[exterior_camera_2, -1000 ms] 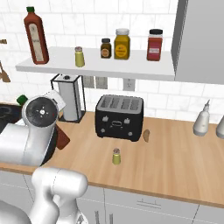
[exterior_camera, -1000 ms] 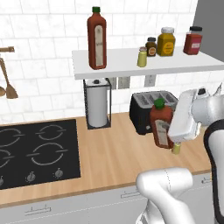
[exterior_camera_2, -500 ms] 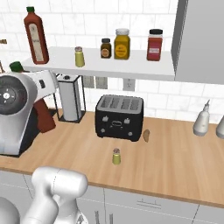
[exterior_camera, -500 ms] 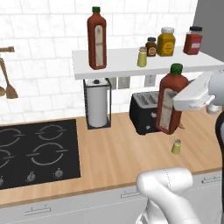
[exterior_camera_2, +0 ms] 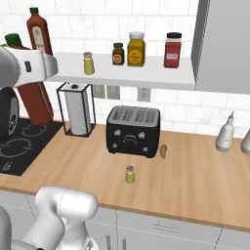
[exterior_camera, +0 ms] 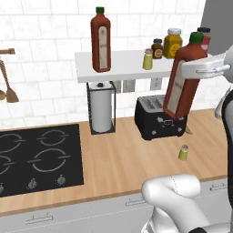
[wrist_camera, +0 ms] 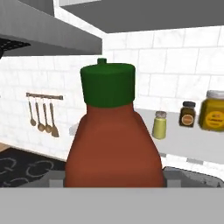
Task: Put the shaker and condiment bottle from the counter next to their counterparts in the cabinet.
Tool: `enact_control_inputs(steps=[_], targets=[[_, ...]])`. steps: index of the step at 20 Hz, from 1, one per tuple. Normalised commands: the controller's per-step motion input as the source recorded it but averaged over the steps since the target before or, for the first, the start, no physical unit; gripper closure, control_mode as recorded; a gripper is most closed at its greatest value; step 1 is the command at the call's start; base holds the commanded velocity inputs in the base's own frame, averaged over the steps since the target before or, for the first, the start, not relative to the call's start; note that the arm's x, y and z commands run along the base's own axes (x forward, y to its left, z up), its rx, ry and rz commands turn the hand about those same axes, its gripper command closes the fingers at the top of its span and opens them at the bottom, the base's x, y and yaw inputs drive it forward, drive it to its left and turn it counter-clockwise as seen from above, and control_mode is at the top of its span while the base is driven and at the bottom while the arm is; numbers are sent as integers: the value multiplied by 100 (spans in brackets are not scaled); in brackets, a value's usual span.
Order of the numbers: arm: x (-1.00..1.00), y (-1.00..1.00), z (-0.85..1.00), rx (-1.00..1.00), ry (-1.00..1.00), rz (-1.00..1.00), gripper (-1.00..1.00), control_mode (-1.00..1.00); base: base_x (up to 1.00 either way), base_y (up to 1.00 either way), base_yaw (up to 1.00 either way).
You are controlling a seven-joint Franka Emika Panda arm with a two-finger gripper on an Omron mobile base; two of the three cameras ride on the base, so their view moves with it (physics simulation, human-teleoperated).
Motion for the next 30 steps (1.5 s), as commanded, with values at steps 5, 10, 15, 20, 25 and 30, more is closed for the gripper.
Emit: enact_control_inputs(steps=[5, 10, 15, 20, 25, 30], targets=[[11, 8, -4, 20, 5, 1, 100, -100, 0, 0, 0], [40, 3, 17, 9, -2, 3, 100, -100, 0, 0, 0], [46, 6, 21, 0, -3, -2, 100, -100, 0, 0, 0], [57, 6, 0, 0, 0, -7, 100, -100, 0, 0, 0], [35, 2, 5, 0, 0, -4, 100, -100, 0, 0, 0], [33, 17, 12, 0, -2, 0, 100, -100, 0, 0, 0]])
